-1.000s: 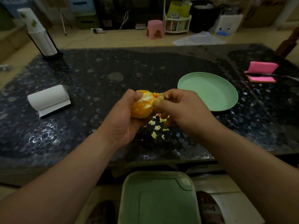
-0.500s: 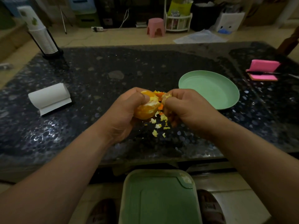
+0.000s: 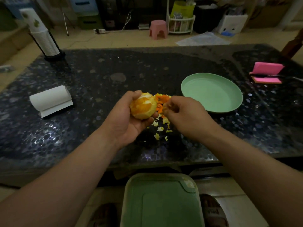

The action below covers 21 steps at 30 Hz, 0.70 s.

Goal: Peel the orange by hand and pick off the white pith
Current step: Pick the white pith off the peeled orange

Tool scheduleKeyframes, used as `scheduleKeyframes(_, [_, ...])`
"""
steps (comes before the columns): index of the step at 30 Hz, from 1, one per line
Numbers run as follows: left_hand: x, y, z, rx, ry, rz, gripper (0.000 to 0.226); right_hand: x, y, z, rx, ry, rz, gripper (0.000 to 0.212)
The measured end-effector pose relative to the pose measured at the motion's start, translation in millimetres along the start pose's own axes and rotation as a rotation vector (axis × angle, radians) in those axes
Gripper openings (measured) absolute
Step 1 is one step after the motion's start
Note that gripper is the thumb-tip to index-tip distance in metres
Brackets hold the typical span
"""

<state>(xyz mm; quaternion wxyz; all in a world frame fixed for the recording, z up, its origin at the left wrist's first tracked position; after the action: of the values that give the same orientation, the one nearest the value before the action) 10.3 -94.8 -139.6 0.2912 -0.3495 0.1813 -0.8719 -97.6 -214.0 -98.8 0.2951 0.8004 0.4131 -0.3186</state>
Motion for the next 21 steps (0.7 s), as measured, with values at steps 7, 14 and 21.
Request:
scheduleKeyframes(7, [3.4,2.4,-2.3,-0.015,0.011,-0.041,0.039,-11.7,-0.1,-12.5,-0.012,0.302,0.106,0.004])
scheduleKeyframes(14, [6.3,0.9,0.6,0.054,0.091,-0.036,0.026,-13.0,-4.9,-21.0,-0.036,0.343,0.094,0.004])
scheduleKeyframes(21, [8.0,-0.3,4.0,0.096,0.132,-0.021,0.026,-14.6,-6.6,-21.9,-0.038,0.352,0.084,0.006])
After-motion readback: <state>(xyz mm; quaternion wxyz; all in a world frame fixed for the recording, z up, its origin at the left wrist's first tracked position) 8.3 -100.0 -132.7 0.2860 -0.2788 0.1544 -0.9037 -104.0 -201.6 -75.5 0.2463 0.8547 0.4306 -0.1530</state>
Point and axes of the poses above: each hand's wrist, its own y-axis towards the middle knuckle, its own x-axis out of the palm, z = x × y, the point moved 10 cm from there along y, towards the middle knuckle, and after that the axes turned 11 degrees about -x, right-handed, at the moved point
